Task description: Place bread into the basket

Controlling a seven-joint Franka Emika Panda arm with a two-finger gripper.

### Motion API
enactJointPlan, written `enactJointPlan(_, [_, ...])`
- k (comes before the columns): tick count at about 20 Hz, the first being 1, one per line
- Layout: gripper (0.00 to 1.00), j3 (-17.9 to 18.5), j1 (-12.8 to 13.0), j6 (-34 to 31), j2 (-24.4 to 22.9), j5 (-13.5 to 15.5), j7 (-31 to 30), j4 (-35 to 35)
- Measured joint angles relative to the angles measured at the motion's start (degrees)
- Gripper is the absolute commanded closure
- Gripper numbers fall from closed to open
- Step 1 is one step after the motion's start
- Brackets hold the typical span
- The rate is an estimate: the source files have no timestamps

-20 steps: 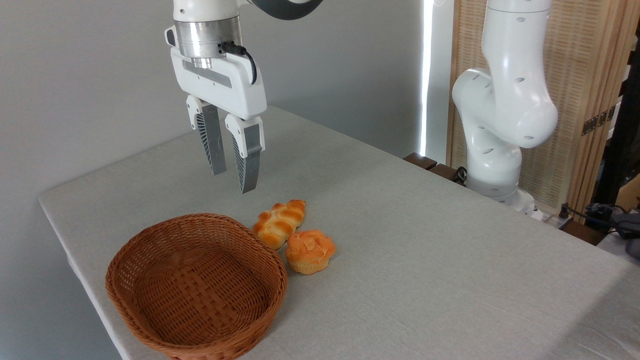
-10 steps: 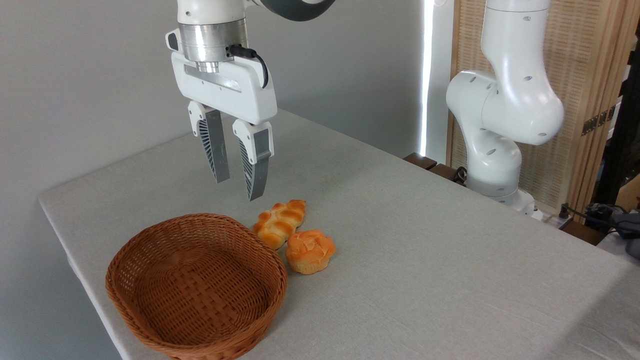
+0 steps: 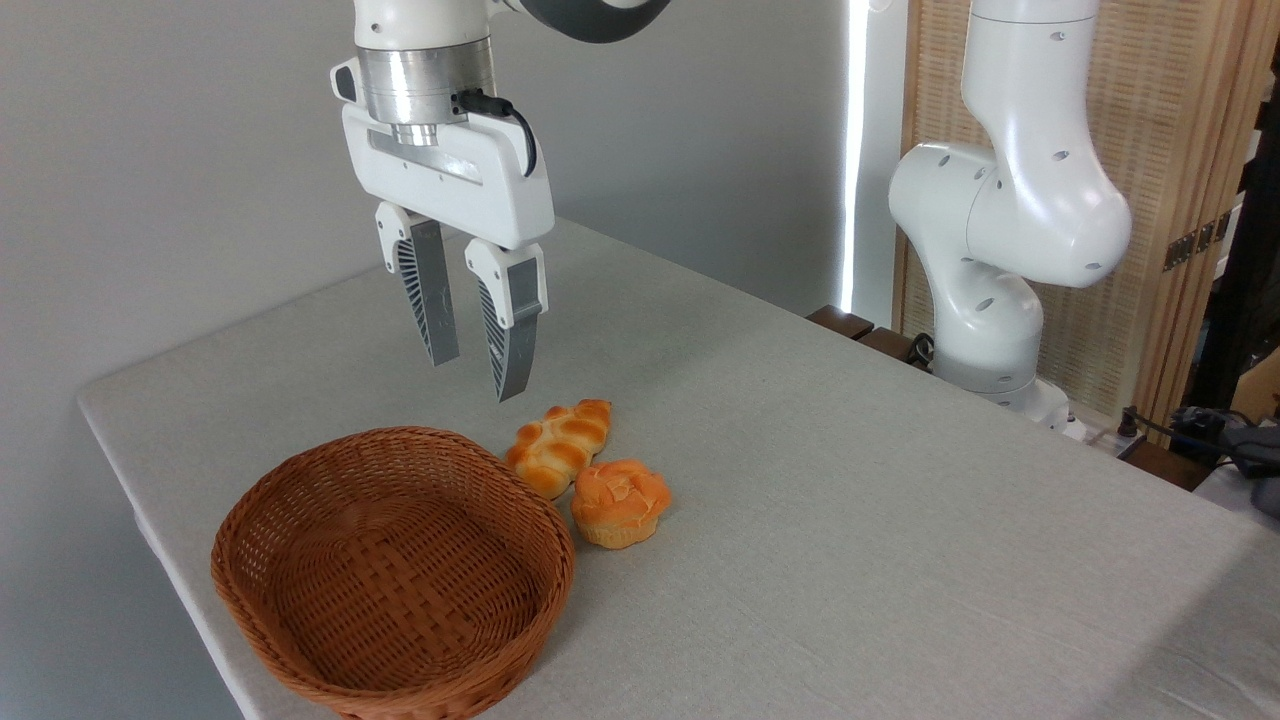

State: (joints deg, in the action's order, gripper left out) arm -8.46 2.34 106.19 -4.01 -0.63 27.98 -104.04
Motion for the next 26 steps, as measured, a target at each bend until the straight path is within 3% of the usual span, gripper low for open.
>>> enactJointPlan(16, [0.0,-0.27,-0.25,2.13,0.41,0.04,0.0,-0.04])
enactJointPlan(26, [0.0,-2.34,0.39,-1.58,-0.28,0.13,0.95,-2.31])
